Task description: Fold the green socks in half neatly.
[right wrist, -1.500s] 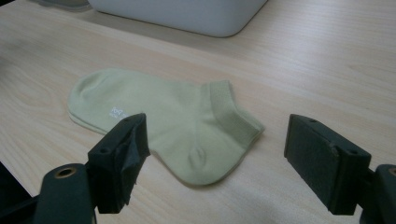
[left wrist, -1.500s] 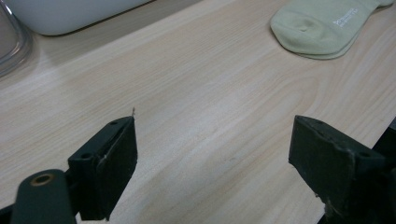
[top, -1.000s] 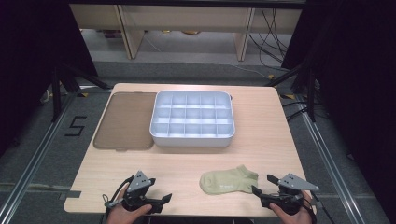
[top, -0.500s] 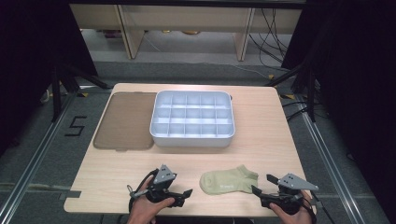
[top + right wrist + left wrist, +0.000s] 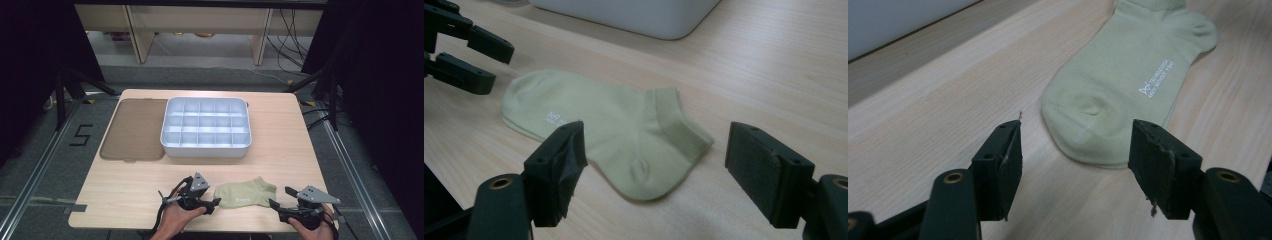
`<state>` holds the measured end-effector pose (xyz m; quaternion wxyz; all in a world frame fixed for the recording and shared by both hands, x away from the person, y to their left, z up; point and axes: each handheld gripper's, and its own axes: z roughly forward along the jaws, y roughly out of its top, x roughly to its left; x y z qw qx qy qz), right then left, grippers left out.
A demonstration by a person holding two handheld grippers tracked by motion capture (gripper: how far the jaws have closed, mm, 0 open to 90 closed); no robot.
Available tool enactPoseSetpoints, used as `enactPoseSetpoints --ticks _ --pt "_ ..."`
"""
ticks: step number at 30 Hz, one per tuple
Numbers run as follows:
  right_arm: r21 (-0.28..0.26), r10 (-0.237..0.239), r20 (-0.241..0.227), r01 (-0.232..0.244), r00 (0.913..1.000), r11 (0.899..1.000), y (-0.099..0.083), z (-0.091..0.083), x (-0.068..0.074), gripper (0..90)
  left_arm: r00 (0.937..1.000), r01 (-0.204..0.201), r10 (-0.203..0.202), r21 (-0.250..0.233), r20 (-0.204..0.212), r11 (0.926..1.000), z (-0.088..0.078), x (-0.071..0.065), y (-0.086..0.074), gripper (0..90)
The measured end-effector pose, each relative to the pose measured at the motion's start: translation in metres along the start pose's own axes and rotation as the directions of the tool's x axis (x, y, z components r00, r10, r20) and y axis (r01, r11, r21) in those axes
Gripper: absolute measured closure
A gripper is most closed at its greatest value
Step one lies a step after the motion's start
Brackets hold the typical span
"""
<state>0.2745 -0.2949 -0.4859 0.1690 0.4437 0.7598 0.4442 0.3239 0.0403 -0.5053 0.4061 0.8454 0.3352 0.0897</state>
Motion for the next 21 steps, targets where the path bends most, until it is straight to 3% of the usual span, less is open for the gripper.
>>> enactPoseSetpoints --ticks 2,6,8,9,10,12,13,18,19,21 --pt "-0.008 -0.049 0.011 0.049 0.9987 0.999 0.001 0.0 -0.003 25.1 0.9999 -0.01 0.01 0.006 -0.008 0.9999 0.005 -0.001 0.001 41.1" --pt "-0.007 -0.057 0.003 0.057 0.9984 0.998 0.001 0.001 -0.002 25.1 0.9996 -0.025 0.025 0.004 -0.014 0.9997 0.01 -0.003 0.002 46.3" --pt "-0.007 -0.054 0.001 0.054 0.9985 0.999 0.001 0.001 -0.002 25.1 0.9999 -0.012 0.012 -0.001 -0.009 0.9999 0.011 -0.004 0.002 48.0" --pt "-0.005 -0.051 0.002 0.051 0.9987 0.999 0.001 0.001 -0.002 25.1 0.9992 -0.039 0.039 0.01 -0.006 0.9992 0.013 -0.004 0.002 49.4" --pt "-0.004 -0.039 -0.003 0.039 0.9993 0.999 0.001 0.001 -0.001 25.1 0.9997 -0.024 0.024 0.011 -0.01 0.9997 0.014 -0.005 0.001 50.4" --pt "-0.007 -0.051 -0.002 0.051 0.9987 0.999 0.001 0.001 -0.002 25.1 0.9991 -0.043 0.043 0.022 -0.003 0.9988 0.016 -0.005 0.001 54.5" --pt "-0.002 -0.018 -0.01 0.018 0.9998 1.0 0.0 0.001 0.001 25.1 0.9991 -0.043 0.043 0.024 -0.003 0.9988 0.016 -0.006 0.0 56.8" --pt "0.002 -0.022 -0.01 0.022 0.9997 1.0 0.0 0.001 0.001 25.1 0.9997 -0.021 0.02 0.013 0.013 0.9997 0.017 -0.008 -0.001 68.6" --pt "-0.005 -0.049 -0.012 0.049 0.9987 0.999 0.0 0.002 -0.001 25.1 0.9992 -0.014 0.014 -0.006 0.039 0.9999 0.018 -0.007 -0.002 72.0" --pt "-0.002 -0.048 -0.012 0.048 0.9988 0.999 0.0 0.002 -0.001 25.1 0.999 0.0 0.0 -0.009 0.046 1.0 0.017 -0.007 -0.002 76.7"
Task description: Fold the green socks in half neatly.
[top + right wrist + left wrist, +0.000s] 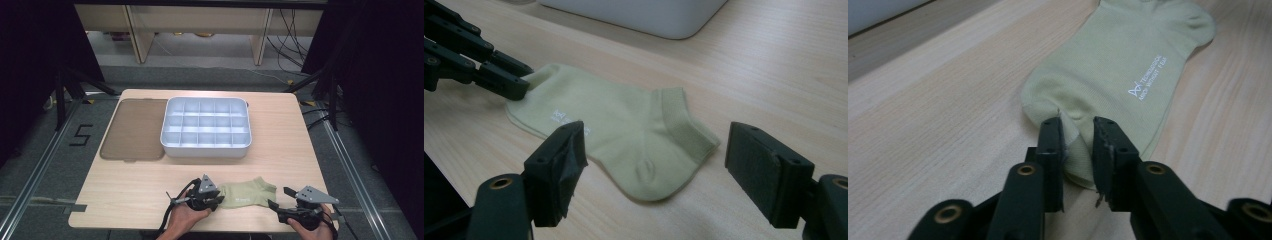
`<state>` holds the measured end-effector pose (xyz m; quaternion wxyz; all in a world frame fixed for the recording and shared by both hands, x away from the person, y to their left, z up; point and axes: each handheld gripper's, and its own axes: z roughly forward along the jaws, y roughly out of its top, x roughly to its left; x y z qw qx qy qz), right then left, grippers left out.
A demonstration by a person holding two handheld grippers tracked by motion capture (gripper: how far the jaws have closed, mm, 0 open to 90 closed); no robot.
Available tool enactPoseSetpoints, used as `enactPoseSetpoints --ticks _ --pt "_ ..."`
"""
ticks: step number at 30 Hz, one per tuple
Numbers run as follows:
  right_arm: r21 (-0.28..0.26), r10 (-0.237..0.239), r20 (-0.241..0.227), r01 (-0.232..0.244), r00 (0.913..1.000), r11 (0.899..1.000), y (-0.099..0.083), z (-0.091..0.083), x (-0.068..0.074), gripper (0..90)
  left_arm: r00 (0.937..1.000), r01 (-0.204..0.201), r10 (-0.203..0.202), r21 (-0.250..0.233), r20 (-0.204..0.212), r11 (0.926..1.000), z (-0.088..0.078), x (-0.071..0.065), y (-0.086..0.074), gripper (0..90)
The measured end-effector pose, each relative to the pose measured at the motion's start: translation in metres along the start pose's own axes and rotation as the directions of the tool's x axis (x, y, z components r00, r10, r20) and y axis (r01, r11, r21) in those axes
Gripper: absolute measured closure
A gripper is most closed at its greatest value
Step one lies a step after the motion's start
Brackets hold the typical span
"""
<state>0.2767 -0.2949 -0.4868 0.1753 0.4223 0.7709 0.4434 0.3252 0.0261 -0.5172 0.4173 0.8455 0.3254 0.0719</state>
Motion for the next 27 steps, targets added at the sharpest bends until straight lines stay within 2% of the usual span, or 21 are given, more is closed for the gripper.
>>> enactPoseSetpoints --ticks 5,6,7,8,10,11,12,13,14,15,16,17,18,19,20,21,22,23,24,25,27 --pt "-0.002 -0.002 -0.001 0.002 1.0 1.0 0.0 0.0 0.0 25.3 0.9997 0.022 -0.022 -0.006 0.007 0.9997 -0.001 0.001 0.0 82.9" --pt "-0.001 -0.003 -0.001 0.003 1.0 1.0 0.0 0.0 0.0 25.4 0.9999 -0.003 0.003 0.0 0.012 1.0 -0.002 0.002 0.0 83.4" --pt "-0.003 -0.001 -0.003 0.001 1.0 1.0 0.0 0.0 0.0 25.4 0.9998 0.018 -0.018 -0.008 0.012 0.9998 -0.002 0.0 0.0 83.6" --pt "0.006 0.035 -0.004 -0.035 0.9994 0.999 0.0 -0.001 0.003 25.6 0.9998 0.01 -0.01 -0.004 0.019 0.9999 -0.002 0.0 0.001 83.8" --pt "0.0 -0.002 -0.008 0.002 1.0 1.0 0.001 0.0 0.0 27.2 0.9999 0.008 -0.008 0.0 0.014 1.0 -0.005 0.001 0.003 84.1" --pt "0.004 0.011 -0.007 -0.011 0.9999 1.0 0.001 0.0 0.001 27.6 0.9996 0.009 -0.009 -0.006 0.027 0.9999 -0.006 0.0 0.003 84.1" --pt "0.0 0.0 -0.008 0.0 1.0 1.0 0.001 0.001 0.001 28.1 0.9998 0.007 -0.007 -0.006 0.017 1.0 -0.008 -0.001 0.004 84.1" --pt "0.002 0.028 -0.013 -0.028 0.9995 1.0 0.001 0.0 0.003 29.5 0.9998 0.001 -0.001 -0.004 0.02 1.0 -0.009 -0.001 0.004 84.1" --pt "0.005 0.026 -0.023 -0.026 0.9994 1.0 0.001 -0.001 0.004 32.3 0.9999 -0.005 0.005 0.002 0.013 1.0 -0.01 -0.002 0.005 84.1" --pt "0.003 -0.007 -0.028 0.007 0.9996 1.0 0.003 -0.001 0.002 35.2 0.9999 -0.005 0.005 0.002 0.013 1.0 -0.01 -0.002 0.005 84.1" --pt "-0.008 0.01 -0.052 -0.011 0.9986 1.0 0.003 0.0 0.003 38.7 0.9999 0.0 0.0 0.001 0.012 1.0 -0.011 -0.001 0.005 84.1" --pt "-0.008 0.0 -0.083 -0.001 0.9966 1.0 0.004 0.001 0.003 42.5 0.9998 -0.011 0.011 0.004 0.018 0.9999 -0.012 0.0 0.005 84.1" --pt "-0.007 0.013 -0.086 -0.014 0.9962 1.0 0.005 0.001 0.005 45.6 0.9999 -0.009 0.009 0.006 0.013 0.9999 -0.013 0.001 0.005 84.1" --pt "-0.01 -0.003 -0.081 0.002 0.9967 1.0 0.006 0.002 0.006 49.7 0.9999 -0.009 0.009 0.006 0.013 0.9999 -0.013 0.001 0.005 84.1" --pt "0.006 0.029 -0.095 -0.028 0.9951 1.0 0.008 0.003 0.009 55.8 0.9998 -0.007 0.007 0.003 0.019 1.0 -0.017 0.001 0.006 84.1" --pt "0.005 0.037 -0.116 -0.036 0.9926 0.999 0.009 0.005 0.011 58.9 0.9997 -0.01 0.01 0.003 0.024 0.9999 -0.019 0.002 0.007 84.1" --pt "0.005 0.037 -0.116 -0.036 0.9926 0.999 0.009 0.005 0.011 58.9 0.9997 -0.01 0.01 0.003 0.024 0.9999 -0.019 0.002 0.007 84.1" --pt "0.028 0.031 -0.114 -0.028 0.993 0.999 0.011 0.006 0.013 62.6 0.9998 -0.001 0.001 0.004 0.021 1.0 -0.022 0.002 0.007 84.1" --pt "0.056 0.002 -0.12 0.005 0.9928 0.998 0.015 0.009 0.016 70.1 0.9995 -0.007 0.007 0.001 0.029 1.0 -0.026 0.004 0.007 84.1" --pt "0.047 -0.035 -0.114 0.041 0.9929 0.998 0.017 0.012 0.017 73.4 0.9995 -0.016 0.016 0.001 0.027 0.9999 -0.028 0.006 0.006 84.1" --pt "0.064 -0.037 -0.127 0.046 0.9912 0.997 0.018 0.015 0.019 76.7 0.9994 -0.005 0.005 0.009 0.033 0.9999 -0.03 0.006 0.006 84.1"
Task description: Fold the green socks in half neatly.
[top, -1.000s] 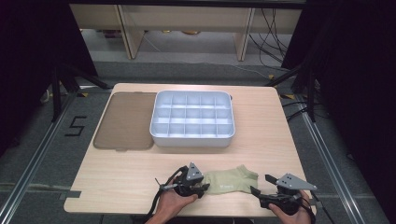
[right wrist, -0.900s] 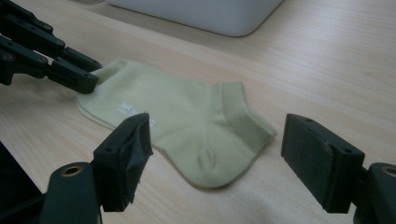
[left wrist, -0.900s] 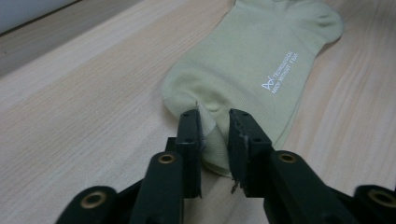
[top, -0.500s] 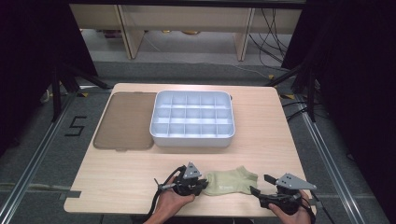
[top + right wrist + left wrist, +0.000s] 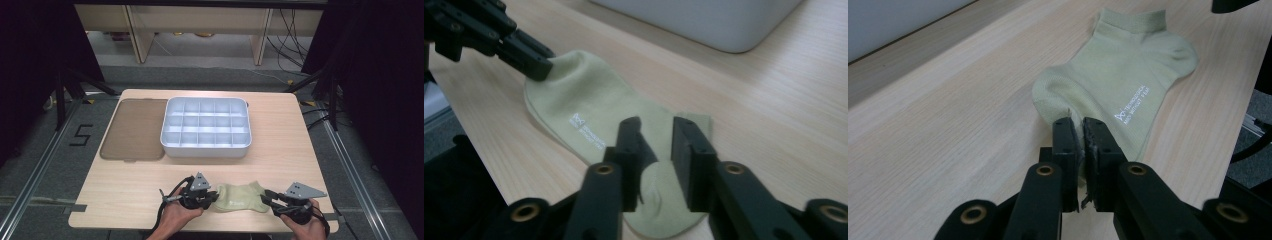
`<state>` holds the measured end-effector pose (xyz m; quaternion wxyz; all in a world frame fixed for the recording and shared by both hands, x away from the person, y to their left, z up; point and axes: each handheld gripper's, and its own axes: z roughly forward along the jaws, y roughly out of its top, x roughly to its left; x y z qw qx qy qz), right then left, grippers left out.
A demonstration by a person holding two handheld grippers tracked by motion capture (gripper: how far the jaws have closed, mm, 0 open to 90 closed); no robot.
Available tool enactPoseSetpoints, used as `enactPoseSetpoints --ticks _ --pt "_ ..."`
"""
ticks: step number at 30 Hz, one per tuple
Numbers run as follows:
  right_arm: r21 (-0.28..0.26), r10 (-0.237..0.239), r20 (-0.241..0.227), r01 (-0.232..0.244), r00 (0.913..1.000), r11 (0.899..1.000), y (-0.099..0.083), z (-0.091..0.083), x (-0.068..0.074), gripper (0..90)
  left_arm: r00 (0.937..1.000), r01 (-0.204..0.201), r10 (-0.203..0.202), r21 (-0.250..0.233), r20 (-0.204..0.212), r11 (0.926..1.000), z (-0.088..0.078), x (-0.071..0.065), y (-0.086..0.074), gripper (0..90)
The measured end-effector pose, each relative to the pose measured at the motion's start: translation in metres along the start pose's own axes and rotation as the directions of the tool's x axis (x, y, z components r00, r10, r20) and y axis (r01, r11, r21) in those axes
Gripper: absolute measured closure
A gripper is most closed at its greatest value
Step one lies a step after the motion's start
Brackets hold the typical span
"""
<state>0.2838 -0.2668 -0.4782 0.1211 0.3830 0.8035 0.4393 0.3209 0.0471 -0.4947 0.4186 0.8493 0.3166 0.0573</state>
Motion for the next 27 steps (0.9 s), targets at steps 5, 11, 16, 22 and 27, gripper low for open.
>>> enactPoseSetpoints --ticks 5,11,16,22,27 --pt "0.06 -0.095 -0.015 0.096 0.9953 0.994 0.005 0.02 -0.001 86.0 1.0 0.0 0.0 0.0 0.0 1.0 -0.009 0.004 0.0 84.0" --pt "0.129 -0.114 -0.03 0.117 0.993 0.985 0.012 0.04 -0.003 87.8 0.9998 0.016 -0.016 -0.012 0.014 0.9998 -0.013 0.006 0.0 84.1" --pt "0.159 -0.124 -0.04 0.129 0.9915 0.979 0.012 0.05 -0.005 87.8 0.9997 0.015 -0.015 -0.011 0.019 0.9998 -0.015 0.006 0.001 84.0" --pt "0.181 -0.14 -0.061 0.148 0.9883 0.972 0.015 0.058 0.0 87.7 0.9995 0.001 -0.001 0.006 0.032 1.0 -0.02 0.009 0.001 84.1" --pt "0.178 -0.15 -0.075 0.162 0.9858 0.971 0.019 0.062 0.003 87.8 0.9991 0.02 -0.02 0.0 0.038 0.9998 -0.026 0.011 0.0 84.1"
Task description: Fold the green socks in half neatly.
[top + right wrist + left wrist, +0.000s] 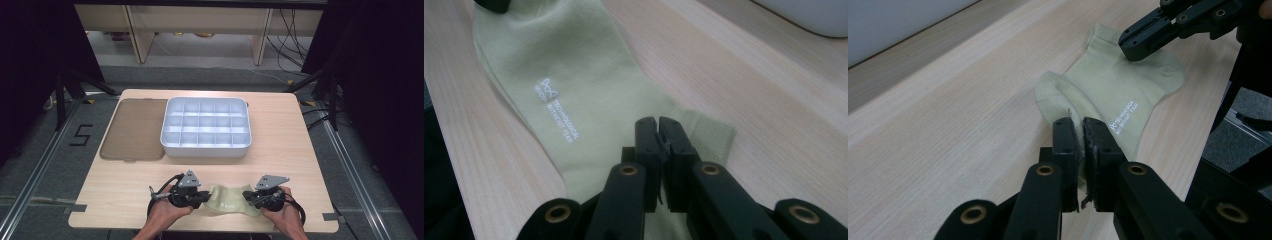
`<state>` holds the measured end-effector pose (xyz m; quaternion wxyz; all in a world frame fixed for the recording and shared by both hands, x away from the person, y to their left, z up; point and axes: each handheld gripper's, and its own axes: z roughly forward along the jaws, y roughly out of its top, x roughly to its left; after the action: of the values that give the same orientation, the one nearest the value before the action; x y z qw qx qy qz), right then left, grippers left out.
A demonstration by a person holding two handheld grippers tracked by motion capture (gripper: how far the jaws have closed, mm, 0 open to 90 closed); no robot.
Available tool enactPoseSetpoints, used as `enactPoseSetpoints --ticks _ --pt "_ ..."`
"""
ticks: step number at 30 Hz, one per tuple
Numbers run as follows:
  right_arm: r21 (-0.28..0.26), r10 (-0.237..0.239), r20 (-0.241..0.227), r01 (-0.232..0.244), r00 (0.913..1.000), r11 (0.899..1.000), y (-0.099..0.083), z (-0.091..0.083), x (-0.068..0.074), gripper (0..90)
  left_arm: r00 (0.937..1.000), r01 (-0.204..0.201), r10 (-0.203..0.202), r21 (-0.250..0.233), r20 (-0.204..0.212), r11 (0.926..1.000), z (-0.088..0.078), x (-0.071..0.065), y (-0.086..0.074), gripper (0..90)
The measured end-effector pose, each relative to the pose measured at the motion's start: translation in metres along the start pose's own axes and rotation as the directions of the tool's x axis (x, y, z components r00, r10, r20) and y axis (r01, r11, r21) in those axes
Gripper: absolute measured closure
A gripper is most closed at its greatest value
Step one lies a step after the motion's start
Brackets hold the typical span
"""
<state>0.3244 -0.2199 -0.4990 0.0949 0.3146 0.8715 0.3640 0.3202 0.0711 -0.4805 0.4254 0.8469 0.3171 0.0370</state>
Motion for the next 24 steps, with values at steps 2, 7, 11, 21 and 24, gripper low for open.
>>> enactPoseSetpoints --ticks 2,7,11,21,24 --pt "0.005 -0.007 -0.004 0.007 1.0 1.0 0.002 0.002 0.001 87.8 1.0 -0.007 0.007 0.005 0.004 1.0 -0.004 0.001 0.0 84.1" --pt "-0.001 -0.017 -0.025 0.017 0.9995 1.0 0.01 0.01 0.006 87.8 1.0 -0.002 0.002 0.007 0.003 1.0 -0.013 0.003 -0.001 84.0" --pt "-0.008 -0.033 -0.03 0.033 0.999 0.999 0.015 0.016 0.01 87.8 0.9998 -0.022 0.022 0.012 -0.001 0.9997 -0.019 0.007 -0.001 84.0" --pt "-0.008 -0.042 -0.056 0.042 0.9975 0.999 0.025 0.023 0.014 87.8 0.9998 -0.017 0.018 0.043 -0.008 0.9989 -0.033 0.013 0.0 84.0" --pt "-0.009 -0.039 -0.066 0.038 0.9971 0.999 0.027 0.023 0.015 87.8 0.9997 -0.02 0.02 0.054 -0.01 0.9983 -0.034 0.013 0.001 84.0"
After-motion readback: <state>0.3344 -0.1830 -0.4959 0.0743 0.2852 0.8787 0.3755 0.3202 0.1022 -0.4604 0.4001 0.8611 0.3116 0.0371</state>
